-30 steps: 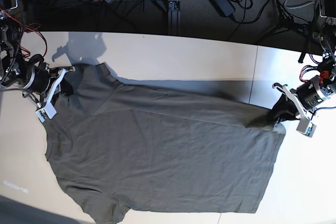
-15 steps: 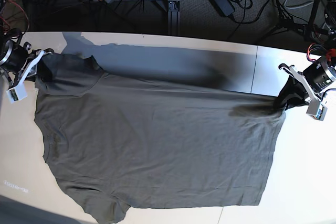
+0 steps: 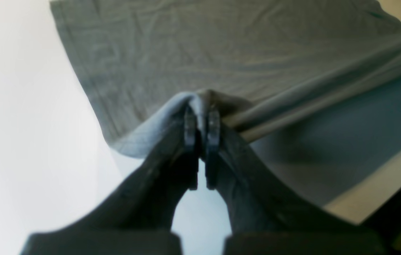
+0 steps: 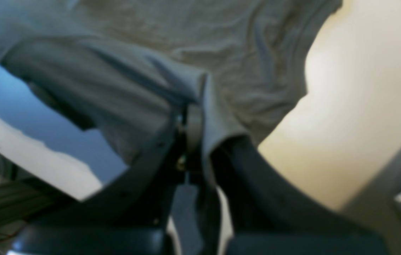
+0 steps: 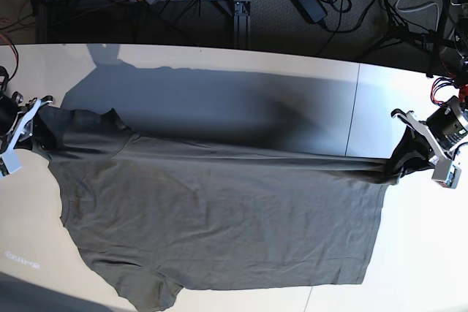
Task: Fold the T-shirt properly
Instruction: 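Lift both shoulders and pull them across the shirt toward the hem, then lower the held shoulders onto the shirt body, folding it in half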
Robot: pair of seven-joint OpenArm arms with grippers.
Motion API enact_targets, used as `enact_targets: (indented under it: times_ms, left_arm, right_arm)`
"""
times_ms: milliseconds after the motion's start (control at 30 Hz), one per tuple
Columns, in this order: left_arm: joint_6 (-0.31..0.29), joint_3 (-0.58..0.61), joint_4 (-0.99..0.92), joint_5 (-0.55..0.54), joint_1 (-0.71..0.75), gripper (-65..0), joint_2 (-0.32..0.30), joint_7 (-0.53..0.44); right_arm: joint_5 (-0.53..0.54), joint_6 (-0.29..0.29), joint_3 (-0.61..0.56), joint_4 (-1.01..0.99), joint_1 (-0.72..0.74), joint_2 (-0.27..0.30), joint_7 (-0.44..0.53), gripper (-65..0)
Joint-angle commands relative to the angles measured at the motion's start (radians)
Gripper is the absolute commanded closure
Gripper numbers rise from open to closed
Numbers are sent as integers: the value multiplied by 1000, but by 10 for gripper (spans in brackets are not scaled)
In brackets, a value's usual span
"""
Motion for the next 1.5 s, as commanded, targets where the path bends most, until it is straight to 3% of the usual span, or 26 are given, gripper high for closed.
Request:
enact_targets:
  times_ms: [0, 133, 533, 1033, 1233, 1433, 1467]
  left_arm:
    - [-9, -13, -1, 10, -24, 0, -19, -25]
    - [-9, -12, -77, 17, -76, 0, -20, -30]
    - [-9, 11, -254, 21, -224, 0, -20, -36]
    - [-9, 288, -525, 197, -479, 0, -11, -131]
    - [-9, 322, -601, 254, -518, 0, -9, -221]
    - [-9, 323, -637, 263, -523, 0, 0, -240]
    - [-9, 323, -637, 263, -523, -33, 3, -243]
  right_arm:
    - [-5, 90, -1, 0, 27, 43, 16, 0]
    - [-13, 90, -126, -48, 121, 85, 16, 0]
    - [-43, 90, -486, -240, 476, 85, 12, 0]
    - [-121, 92, -644, -436, 685, -77, 13, 0]
    - [-219, 92, -644, -494, 706, -148, 39, 0]
    - [-359, 92, -644, -554, 721, -212, 95, 0]
    - [-382, 92, -644, -562, 721, -221, 101, 0]
